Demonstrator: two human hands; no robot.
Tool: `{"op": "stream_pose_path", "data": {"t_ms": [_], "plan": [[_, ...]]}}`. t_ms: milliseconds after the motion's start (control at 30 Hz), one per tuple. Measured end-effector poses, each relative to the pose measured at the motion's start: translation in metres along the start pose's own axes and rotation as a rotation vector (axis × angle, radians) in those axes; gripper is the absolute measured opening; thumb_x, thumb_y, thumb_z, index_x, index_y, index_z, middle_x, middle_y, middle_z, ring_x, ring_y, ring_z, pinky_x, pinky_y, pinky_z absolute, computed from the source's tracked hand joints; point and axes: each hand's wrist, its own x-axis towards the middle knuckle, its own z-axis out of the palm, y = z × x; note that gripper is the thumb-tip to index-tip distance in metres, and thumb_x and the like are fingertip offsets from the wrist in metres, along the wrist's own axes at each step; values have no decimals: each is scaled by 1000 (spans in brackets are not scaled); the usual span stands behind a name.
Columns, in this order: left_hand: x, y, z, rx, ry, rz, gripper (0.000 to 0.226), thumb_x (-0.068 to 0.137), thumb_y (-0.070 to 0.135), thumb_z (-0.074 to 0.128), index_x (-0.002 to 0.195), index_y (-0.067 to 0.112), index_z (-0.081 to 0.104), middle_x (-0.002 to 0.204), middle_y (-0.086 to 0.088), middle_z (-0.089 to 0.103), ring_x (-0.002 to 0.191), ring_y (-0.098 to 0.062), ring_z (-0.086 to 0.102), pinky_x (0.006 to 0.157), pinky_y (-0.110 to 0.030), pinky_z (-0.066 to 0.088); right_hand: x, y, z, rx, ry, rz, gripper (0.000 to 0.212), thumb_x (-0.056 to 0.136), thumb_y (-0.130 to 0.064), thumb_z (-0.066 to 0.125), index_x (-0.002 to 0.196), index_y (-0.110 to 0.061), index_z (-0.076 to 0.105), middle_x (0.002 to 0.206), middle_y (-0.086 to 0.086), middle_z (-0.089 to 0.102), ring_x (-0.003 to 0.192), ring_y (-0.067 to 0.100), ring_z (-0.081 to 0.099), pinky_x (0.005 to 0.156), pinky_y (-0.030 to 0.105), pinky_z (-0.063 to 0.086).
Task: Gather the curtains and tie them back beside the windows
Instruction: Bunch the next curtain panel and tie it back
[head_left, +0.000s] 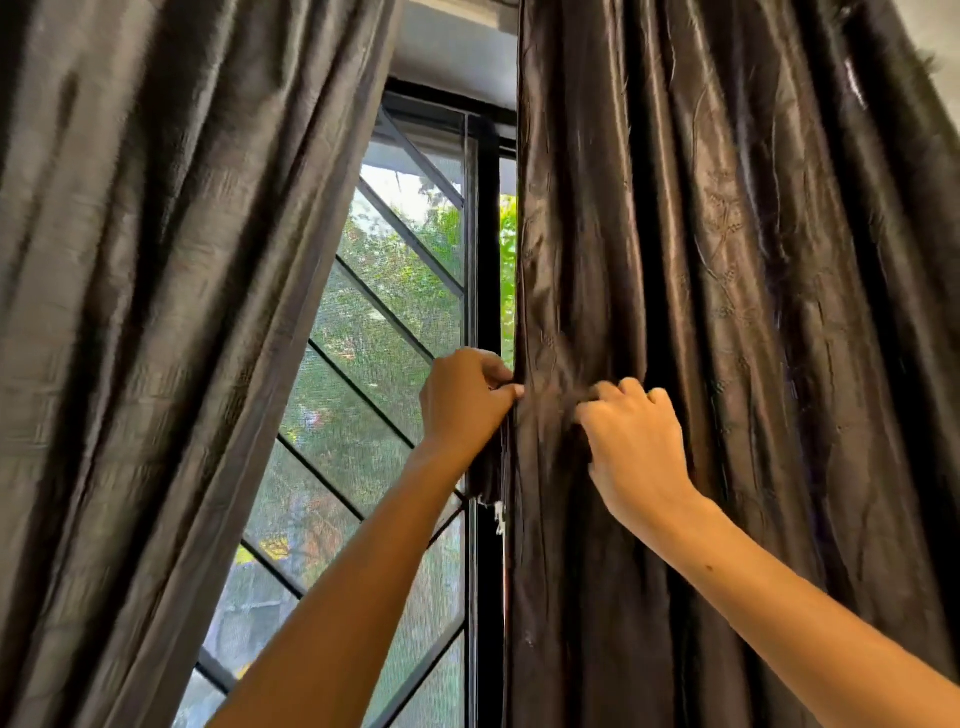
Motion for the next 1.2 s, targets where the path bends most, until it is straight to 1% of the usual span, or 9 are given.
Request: {"op": "stream_pose_path", "data": {"t_ms": [67, 200, 300, 467, 633, 800, 933, 1067, 1200], "plan": [[2, -2, -5, -14, -15, 9, 9, 76, 22, 76, 83, 17, 73, 79, 3, 69, 80, -13, 65, 72, -26, 48, 2, -6, 3, 56, -7, 165, 18, 85, -16, 64, 103, -13, 65, 129, 14, 54, 118, 34, 47, 84, 39, 36], [3, -8, -10, 6, -45, 50, 8, 78, 15, 73, 85, 13, 70, 73, 6, 59, 81, -18, 65, 77, -34, 52, 7, -17, 7, 356, -58, 442, 78, 90, -47, 56, 149, -11, 20, 157, 25, -1, 144, 42, 9, 108, 52, 29], [2, -14, -15, -16, -35, 60, 9, 78, 15, 74, 85, 13, 69, 72, 5, 59, 81, -17, 66, 77, -34, 53, 9, -21, 8, 524, -33, 477, 92, 89, -48, 58, 151, -11, 1, 145, 19, 39, 127, 33, 47, 89, 41, 44], [-1, -13, -24, -104, -36, 26, 13, 74, 12, 78, 85, 12, 70, 77, 0, 68, 81, -14, 68, 80, -32, 55, 11, -38, 16, 308, 288, 338, 83, 68, -9, 84, 138, -8, 39, 110, 7, 61, 97, 25, 61, 65, 35, 52], [-4, -3, -27, -141, 5, 13, 16, 71, 11, 81, 85, 10, 73, 83, -5, 72, 74, -10, 68, 76, -22, 53, 7, -50, 19, 355, 481, 306, 89, 65, 8, 78, 140, 2, 31, 91, 8, 60, 73, 22, 60, 49, 32, 52], [-9, 3, -32, -213, 32, 28, 12, 73, 14, 79, 83, 8, 74, 72, 0, 68, 70, -10, 67, 78, -24, 54, -5, -51, 20, 463, 413, 212, 40, 80, -26, 74, 114, -8, 61, 106, 6, 61, 86, 27, 65, 50, 32, 48], [-10, 3, -33, -177, 54, 36, 12, 75, 13, 78, 84, 8, 74, 70, 3, 65, 69, -9, 65, 76, -21, 53, -4, -46, 10, 748, 354, 324, 38, 85, -22, 69, 119, -16, 54, 118, 1, 60, 101, 24, 61, 72, 37, 48], [-10, -5, -35, -106, 97, 36, 14, 74, 11, 78, 87, 7, 73, 78, -4, 71, 72, -11, 66, 76, -21, 51, -1, -36, 7, 254, 583, 104, 30, 85, 0, 59, 113, -10, 61, 122, 10, 57, 114, 27, 50, 87, 38, 41], [-10, -9, -37, -76, 116, 23, 14, 76, 10, 76, 88, 6, 72, 81, -7, 71, 75, -13, 67, 73, -18, 47, -2, -41, 13, 185, 10, 199, 49, 93, -15, 55, 139, -2, 40, 148, 23, 32, 133, 33, 37, 105, 41, 30]]}}
